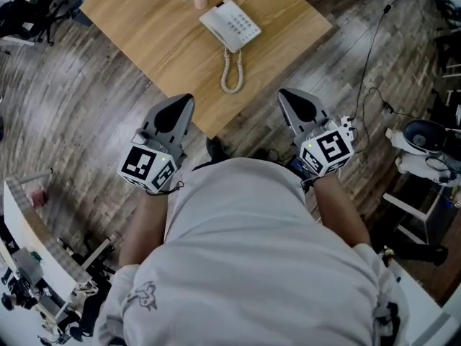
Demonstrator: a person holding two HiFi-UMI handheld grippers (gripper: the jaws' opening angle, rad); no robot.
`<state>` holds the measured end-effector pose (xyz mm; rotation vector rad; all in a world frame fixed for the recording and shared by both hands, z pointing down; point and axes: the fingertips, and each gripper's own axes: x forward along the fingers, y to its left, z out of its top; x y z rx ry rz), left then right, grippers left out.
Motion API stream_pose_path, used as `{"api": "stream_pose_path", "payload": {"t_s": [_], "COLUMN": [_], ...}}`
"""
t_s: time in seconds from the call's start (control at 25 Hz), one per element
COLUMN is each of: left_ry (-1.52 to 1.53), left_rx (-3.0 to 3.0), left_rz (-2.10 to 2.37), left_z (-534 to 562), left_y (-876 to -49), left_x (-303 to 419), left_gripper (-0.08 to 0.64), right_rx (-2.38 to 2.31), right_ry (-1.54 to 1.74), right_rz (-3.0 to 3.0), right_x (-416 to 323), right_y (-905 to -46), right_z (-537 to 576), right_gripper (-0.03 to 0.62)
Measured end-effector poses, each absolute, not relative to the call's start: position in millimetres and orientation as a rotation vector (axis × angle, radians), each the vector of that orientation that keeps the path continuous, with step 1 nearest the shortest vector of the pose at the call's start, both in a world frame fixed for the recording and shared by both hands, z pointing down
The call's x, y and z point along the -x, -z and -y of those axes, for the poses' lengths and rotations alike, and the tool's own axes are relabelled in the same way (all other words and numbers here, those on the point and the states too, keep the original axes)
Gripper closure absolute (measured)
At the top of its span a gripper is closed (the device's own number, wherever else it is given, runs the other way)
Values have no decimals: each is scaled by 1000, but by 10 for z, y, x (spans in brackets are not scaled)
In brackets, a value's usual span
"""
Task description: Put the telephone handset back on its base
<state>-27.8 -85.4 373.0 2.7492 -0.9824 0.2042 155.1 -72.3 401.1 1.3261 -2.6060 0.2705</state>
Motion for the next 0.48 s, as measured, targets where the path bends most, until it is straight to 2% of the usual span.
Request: {"api": "stream_pose_path", "payload": {"t_s": [0.48], "left_ry": [-249], "left_rx": [-2718], "left_rz": [1122], "left_z": [25], "left_y": [-3671], "left_x": [-581], "left_gripper": [554], "right_rx": [-1170], "right_ry": [-265], "right_rz": [2710], "right_x": [-2392], "right_y": [-3998], "right_z": [-40], "right_gripper": [586]}}
